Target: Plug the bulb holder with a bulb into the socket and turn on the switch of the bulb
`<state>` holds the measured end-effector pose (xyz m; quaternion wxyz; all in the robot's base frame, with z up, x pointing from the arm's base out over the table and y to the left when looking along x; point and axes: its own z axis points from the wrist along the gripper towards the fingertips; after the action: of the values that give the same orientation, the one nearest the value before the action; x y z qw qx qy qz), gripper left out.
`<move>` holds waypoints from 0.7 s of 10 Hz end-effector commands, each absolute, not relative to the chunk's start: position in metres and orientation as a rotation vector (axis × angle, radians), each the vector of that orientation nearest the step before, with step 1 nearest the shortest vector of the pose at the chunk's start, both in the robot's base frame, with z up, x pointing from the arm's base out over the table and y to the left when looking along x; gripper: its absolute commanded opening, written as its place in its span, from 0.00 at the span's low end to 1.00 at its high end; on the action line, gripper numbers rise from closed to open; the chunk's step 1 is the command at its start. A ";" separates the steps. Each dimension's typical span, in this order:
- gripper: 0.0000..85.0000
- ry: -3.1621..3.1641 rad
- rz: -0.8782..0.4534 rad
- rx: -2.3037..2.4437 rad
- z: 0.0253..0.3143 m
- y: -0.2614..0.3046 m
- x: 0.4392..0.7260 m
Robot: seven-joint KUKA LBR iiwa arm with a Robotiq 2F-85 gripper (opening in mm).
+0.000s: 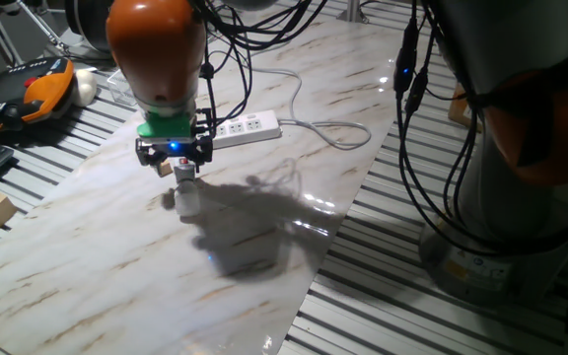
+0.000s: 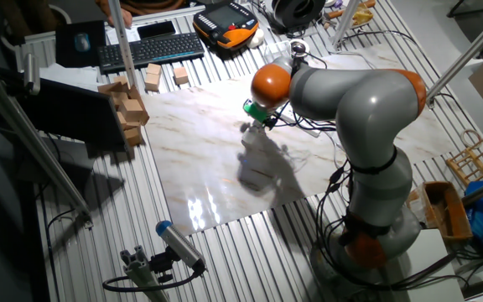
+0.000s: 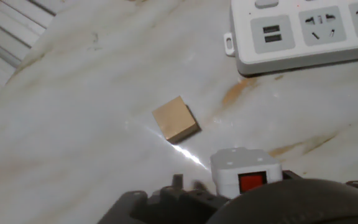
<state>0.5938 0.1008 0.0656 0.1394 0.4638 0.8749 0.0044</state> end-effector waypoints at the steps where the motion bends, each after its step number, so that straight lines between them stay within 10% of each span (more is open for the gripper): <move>1: 0.80 2.532 0.019 1.338 0.065 0.099 0.594; 2: 0.60 2.539 0.015 1.324 0.065 0.098 0.595; 5: 0.60 2.566 0.024 1.291 0.064 0.093 0.596; 7: 0.20 2.615 0.070 1.233 0.063 0.091 0.596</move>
<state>0.5961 0.0906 0.0628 0.1246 0.4246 0.8964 0.0245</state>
